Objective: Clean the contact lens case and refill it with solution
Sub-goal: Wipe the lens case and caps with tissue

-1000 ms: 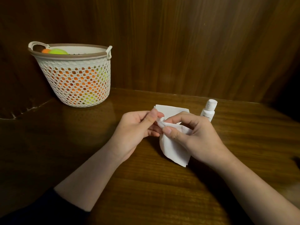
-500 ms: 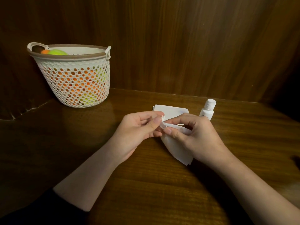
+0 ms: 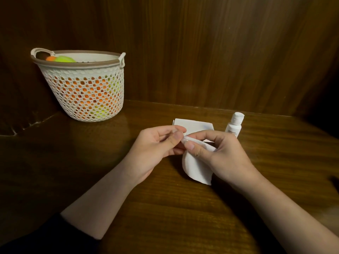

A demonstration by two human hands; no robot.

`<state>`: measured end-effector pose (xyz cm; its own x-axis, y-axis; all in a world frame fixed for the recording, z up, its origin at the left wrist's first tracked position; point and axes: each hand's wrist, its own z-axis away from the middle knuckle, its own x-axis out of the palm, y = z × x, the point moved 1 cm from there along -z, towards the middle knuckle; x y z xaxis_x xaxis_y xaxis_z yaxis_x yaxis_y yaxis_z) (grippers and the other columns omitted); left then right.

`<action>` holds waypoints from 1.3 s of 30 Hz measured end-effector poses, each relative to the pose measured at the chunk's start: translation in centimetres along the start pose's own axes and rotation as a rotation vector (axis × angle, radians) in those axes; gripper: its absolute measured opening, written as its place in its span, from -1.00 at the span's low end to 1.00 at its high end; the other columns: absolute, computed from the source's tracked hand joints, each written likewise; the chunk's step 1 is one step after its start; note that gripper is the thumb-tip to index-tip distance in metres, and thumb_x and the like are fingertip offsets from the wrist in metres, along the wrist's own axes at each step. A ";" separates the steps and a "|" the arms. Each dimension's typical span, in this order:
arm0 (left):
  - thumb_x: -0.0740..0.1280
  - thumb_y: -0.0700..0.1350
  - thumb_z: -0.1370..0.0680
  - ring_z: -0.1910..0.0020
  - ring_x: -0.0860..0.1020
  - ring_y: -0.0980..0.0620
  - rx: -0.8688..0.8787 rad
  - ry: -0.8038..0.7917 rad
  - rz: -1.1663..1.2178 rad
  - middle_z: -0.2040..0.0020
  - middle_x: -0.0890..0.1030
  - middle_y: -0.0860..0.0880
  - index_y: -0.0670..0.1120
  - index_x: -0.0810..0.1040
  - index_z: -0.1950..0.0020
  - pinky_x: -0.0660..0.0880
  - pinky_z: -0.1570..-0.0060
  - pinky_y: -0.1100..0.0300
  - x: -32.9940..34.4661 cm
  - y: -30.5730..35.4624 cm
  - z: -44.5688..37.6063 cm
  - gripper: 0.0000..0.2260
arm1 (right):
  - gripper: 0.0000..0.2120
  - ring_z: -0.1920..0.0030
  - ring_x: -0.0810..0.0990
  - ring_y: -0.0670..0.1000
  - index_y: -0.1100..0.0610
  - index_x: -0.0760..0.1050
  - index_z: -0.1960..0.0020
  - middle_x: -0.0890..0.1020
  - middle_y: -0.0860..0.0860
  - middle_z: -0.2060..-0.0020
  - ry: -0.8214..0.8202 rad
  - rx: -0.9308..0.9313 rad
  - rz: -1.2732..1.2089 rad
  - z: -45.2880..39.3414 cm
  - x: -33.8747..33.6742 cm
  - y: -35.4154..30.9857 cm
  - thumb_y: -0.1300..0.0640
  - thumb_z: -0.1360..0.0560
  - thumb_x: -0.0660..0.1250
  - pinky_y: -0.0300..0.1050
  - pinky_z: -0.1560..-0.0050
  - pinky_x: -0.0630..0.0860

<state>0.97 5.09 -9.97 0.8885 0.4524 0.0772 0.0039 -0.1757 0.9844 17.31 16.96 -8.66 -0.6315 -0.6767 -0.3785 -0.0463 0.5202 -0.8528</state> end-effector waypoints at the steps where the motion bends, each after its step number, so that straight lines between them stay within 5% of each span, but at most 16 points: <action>1: 0.45 0.03 -0.51 -0.23 0.72 -0.06 -0.001 0.001 0.011 -0.22 0.74 -0.08 0.00 0.78 -0.12 0.67 -0.22 -0.03 -0.1 0.0 0.0 -0.75 | -0.87 -0.11 0.71 -0.23 -0.06 0.77 -0.07 0.78 -0.26 0.00 0.005 -0.015 0.037 0.0 0.0 -0.1 0.00 -0.54 0.53 -0.42 -0.11 0.52; 8: 0.45 0.01 -0.53 -0.14 0.75 -0.03 0.035 0.020 -0.024 -0.06 0.79 -0.06 -0.05 0.72 -0.22 0.69 -0.10 0.13 0.0 -0.1 -0.1 -0.70 | -0.92 -0.02 0.69 -0.24 -0.13 0.70 0.04 0.75 -0.31 0.06 -0.048 -0.001 0.198 -0.3 -0.2 -0.4 -0.11 -0.55 0.49 -0.35 0.03 0.50; 17: 0.45 0.03 -0.51 -0.20 0.73 -0.04 0.012 -0.001 0.011 -0.17 0.77 -0.05 -0.05 0.72 -0.22 0.68 -0.14 0.09 -0.1 -0.1 -0.2 -0.68 | -0.87 -0.11 0.73 -0.13 -0.03 0.78 -0.07 0.80 -0.18 -0.03 -0.021 0.050 -0.071 0.1 0.0 0.0 -0.02 -0.56 0.52 -0.14 -0.15 0.57; 24: 0.48 0.05 -0.49 -0.13 0.75 0.00 0.052 0.056 -0.032 -0.09 0.78 -0.01 -0.01 0.71 -0.22 0.69 -0.10 0.13 -0.2 0.0 -0.2 -0.67 | -0.94 -0.06 0.68 -0.31 -0.15 0.74 0.00 0.74 -0.37 0.04 -0.002 -0.017 0.161 -0.2 -0.1 -0.5 -0.09 -0.55 0.51 -0.50 0.02 0.48; 34: 0.44 0.04 -0.55 -0.21 0.73 -0.02 0.029 0.000 -0.009 -0.13 0.77 -0.01 0.02 0.69 -0.26 0.69 -0.17 0.02 0.2 0.0 -0.1 -0.70 | -0.97 -0.04 0.71 -0.22 -0.17 0.74 0.03 0.76 -0.31 0.07 0.039 -0.068 0.127 -0.1 -0.2 -0.5 -0.03 -0.55 0.53 -0.39 -0.01 0.54; 39: 0.43 0.04 -0.58 -0.28 0.70 0.02 0.022 -0.035 0.011 -0.23 0.75 0.03 0.09 0.69 -0.31 0.67 -0.20 0.06 0.0 0.0 0.0 -0.69 | -0.94 0.02 0.72 -0.18 -0.15 0.76 0.00 0.79 -0.20 0.04 -0.098 0.014 -0.049 0.0 -0.2 -0.4 -0.04 -0.57 0.50 -0.38 0.10 0.55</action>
<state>0.99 5.10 -9.96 0.9041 0.4193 0.0822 0.0039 -0.2004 0.9797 17.43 16.84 -8.25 -0.5501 -0.7490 -0.3693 -0.0638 0.4787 -0.8757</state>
